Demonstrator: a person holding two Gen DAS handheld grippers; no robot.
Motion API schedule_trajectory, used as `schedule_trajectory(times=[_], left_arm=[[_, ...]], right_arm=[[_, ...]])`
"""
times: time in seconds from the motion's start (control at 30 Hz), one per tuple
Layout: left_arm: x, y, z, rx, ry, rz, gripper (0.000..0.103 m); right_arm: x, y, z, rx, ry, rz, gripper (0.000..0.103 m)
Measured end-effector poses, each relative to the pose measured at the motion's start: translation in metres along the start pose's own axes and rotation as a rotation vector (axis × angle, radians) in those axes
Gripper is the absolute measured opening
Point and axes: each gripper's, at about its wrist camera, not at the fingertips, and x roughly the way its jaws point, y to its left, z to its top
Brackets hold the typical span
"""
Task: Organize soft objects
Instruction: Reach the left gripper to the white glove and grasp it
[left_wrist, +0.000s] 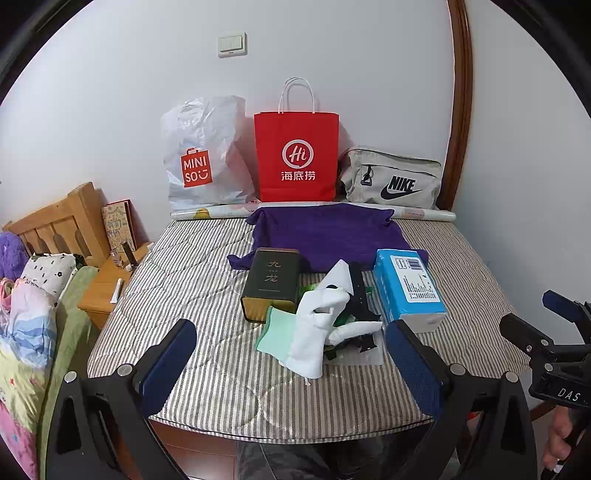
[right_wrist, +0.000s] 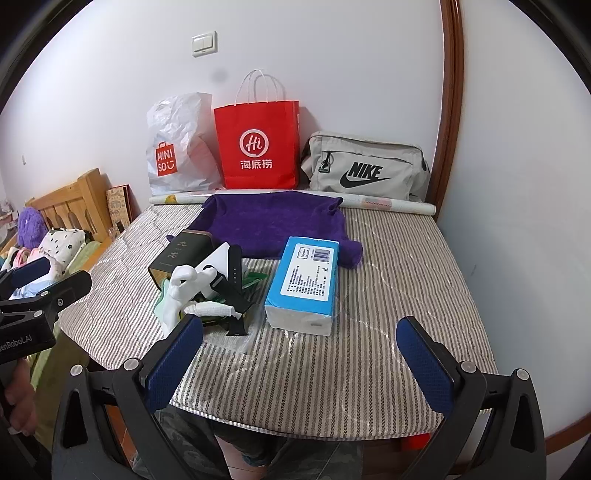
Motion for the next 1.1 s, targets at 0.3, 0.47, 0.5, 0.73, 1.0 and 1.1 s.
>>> schedule_trajectory(times=[0.3,0.47,0.5,0.73,1.0,1.1], left_arm=[[0.016,0.000,0.000,0.005,0.002,-0.014,0.103],[0.046,0.009,-0.003,-0.012,0.040,-0.010,0.103],[0.052,0.012,-0.004,-0.019,0.049,-0.015,0.103],[0.099,0.016,-0.020,-0.010,0.120,-0.095,0.102],[0.146,0.009,-0.037,0.022,0.188,-0.151,0.096],[0.159,0.009,-0.041,0.019,0.201,-0.166,0.090]], right_arm=[[0.016,-0.005,-0.005,0.024,0.004,0.035,0.103],[0.036,-0.009,-0.010,0.034,0.030,0.051,0.103],[0.040,-0.010,-0.011,0.038,0.036,0.055,0.103],[0.077,-0.015,-0.021,0.058,0.103,0.078,0.103],[0.109,-0.013,-0.030,0.058,0.180,0.094,0.103],[0.115,-0.011,-0.032,0.050,0.188,0.101,0.103]])
